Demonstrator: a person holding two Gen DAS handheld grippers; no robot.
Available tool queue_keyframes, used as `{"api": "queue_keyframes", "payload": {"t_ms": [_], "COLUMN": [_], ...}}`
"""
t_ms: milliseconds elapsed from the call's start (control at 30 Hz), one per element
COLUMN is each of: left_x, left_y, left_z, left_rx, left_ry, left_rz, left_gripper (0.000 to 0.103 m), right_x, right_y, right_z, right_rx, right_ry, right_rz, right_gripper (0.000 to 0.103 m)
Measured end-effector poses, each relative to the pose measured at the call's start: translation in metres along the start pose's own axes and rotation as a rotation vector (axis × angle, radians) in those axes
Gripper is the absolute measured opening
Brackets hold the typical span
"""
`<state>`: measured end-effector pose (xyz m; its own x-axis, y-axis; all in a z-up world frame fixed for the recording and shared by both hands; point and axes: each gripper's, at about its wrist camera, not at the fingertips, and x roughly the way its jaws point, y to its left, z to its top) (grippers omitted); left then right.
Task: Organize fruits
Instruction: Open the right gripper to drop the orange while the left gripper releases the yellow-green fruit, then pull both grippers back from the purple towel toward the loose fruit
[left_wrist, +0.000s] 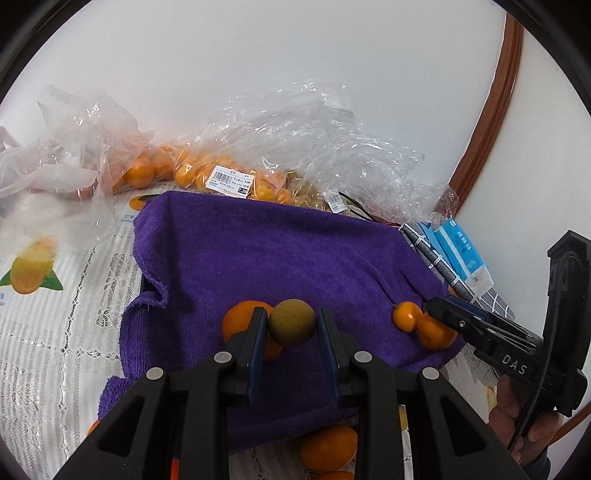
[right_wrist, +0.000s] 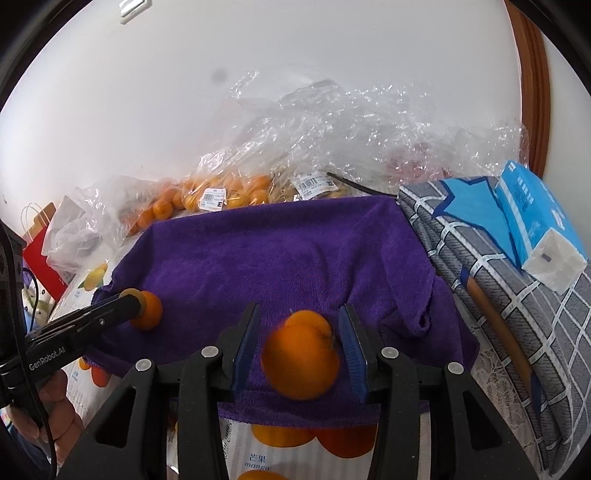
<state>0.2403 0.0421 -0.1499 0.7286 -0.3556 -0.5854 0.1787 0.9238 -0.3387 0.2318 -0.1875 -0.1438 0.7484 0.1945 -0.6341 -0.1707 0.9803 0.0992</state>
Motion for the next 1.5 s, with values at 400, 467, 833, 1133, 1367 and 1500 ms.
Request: {"api": "queue_keyframes", "payload": {"t_ms": [400,467,833,1133,1367,1500], "left_x": [-0.006,-0.009,-0.018,-0.049,-0.075,-0.084], "left_y": [0.002,0.003,-0.004,-0.020,-0.027,-0.020], "left_z": [0.002,0.002,0.001,-0.005,-0.037,-0.049], "left_rx": [-0.010,-0.017,0.007,0.062,0.120,0.103], "left_ry": [-0.028,-0.034,-0.066,-0.075,-0.015,0.003], "left_rz": [-0.008,-0.010,0.003,0.000,0.031,0.039], "left_gripper": [0.037,0.040,0.040,0.040,0.040,0.040], "right_x": [-0.007,-0.014,-0.059,-0.083,-0.087,-0.080], "right_y": [0.009,0.011,0.009,0.025,0.029,0.029], "right_z": [-0.002,-0.001,-0.017,-0.052,-0.066,-0.074], "right_rx": [-0.031,-0.053,-0.001,-0.043,-0.035,-0.008], "right_ry": [-0.044,-0.078,-0.079,-0.013,0.017,0.042], "right_rz": [-0.026,-0.053,-0.095,-0.120,-0.111,-0.085], "right_gripper": [0.060,0.060,0.060,0.060,0.060,0.060]}}
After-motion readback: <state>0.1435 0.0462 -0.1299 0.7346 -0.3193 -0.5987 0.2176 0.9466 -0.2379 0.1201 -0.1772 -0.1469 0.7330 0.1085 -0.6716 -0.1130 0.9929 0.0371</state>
